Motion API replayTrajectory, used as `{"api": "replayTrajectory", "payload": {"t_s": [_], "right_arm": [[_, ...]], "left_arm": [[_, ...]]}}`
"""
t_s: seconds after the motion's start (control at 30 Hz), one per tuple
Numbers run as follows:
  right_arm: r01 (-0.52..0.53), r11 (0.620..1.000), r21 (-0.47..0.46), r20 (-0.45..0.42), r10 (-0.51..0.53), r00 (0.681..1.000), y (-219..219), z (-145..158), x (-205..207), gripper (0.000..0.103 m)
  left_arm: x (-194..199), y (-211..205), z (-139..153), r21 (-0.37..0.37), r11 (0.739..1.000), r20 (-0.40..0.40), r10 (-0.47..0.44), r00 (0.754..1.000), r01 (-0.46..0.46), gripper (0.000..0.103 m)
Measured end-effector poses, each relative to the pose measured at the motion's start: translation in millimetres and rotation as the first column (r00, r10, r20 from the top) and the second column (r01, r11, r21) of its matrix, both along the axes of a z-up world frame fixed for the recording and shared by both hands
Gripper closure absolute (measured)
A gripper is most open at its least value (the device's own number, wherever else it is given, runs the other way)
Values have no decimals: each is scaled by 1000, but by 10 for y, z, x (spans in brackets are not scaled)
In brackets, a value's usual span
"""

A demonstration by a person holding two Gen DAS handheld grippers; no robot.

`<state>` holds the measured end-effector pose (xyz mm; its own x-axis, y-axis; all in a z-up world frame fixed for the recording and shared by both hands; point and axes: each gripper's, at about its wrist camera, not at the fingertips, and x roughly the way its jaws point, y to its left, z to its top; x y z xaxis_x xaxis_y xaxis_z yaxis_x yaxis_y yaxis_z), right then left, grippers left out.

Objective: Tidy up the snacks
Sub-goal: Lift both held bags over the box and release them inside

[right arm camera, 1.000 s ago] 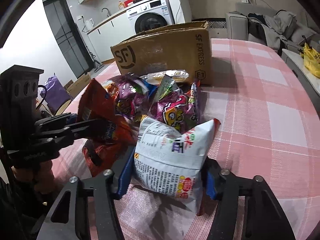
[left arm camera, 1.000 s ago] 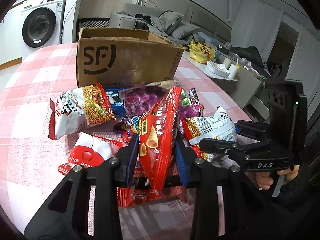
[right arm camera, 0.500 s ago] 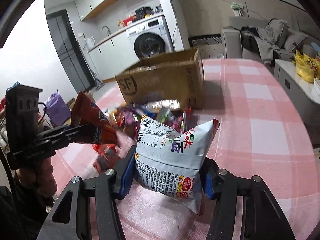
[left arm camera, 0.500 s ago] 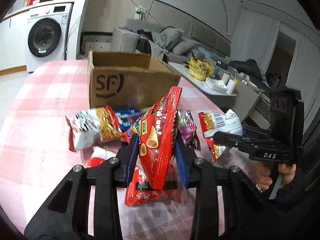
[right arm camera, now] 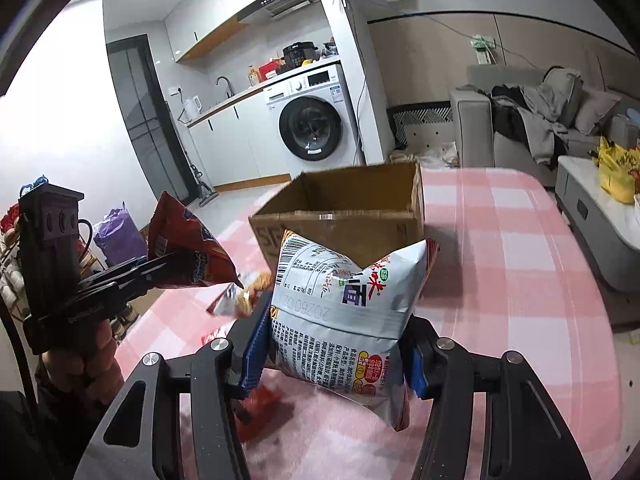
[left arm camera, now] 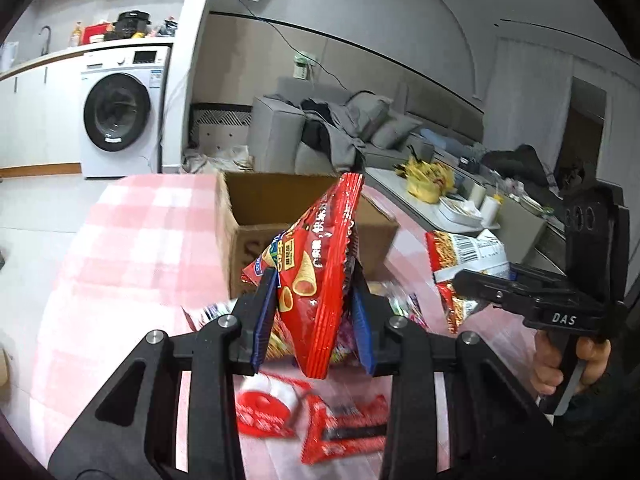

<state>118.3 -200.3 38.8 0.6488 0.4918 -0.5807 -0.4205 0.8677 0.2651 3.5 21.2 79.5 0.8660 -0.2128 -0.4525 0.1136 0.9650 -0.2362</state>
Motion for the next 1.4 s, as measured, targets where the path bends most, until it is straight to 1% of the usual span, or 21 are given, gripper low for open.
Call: {"api": "replayTrajectory", "payload": {"t_s": [0.33,0.43,0.63,0.7,0.83,1.0,1.17,1.4], "right_arm": [[29,999,19,-2,-29,1000,98,239,512,47],[37,999,20,1,-37,999,133,287,656,47],[55,998,36,19,-56,998,190,361,953,47],[64,997,35,13,-64,998,225,361,1050,47],[66,997,37,-7,-66,998,271,316,1246,47],[59,998,17,-22,-58,998,397,179,1426,47],[65,998,17,-47,-64,997,455,54,1613,47],[86,996,21,-68,-84,994,484,-65,1878,46]], "left_arm": [[393,234,240,-14,997,4,70,998,-70,71],[533,266,293,8,997,8,79,997,-79,71],[907,356,317,-12,996,-8,86,996,-86,71],[1027,350,306,-16,996,-13,82,997,-82,71],[1255,331,281,-17,996,-17,86,996,-86,71],[1561,327,230,-9,996,-29,87,996,-88,71],[1887,252,186,10,995,-41,98,994,-97,71],[2325,132,42,38,995,-72,92,993,-90,71]]}}
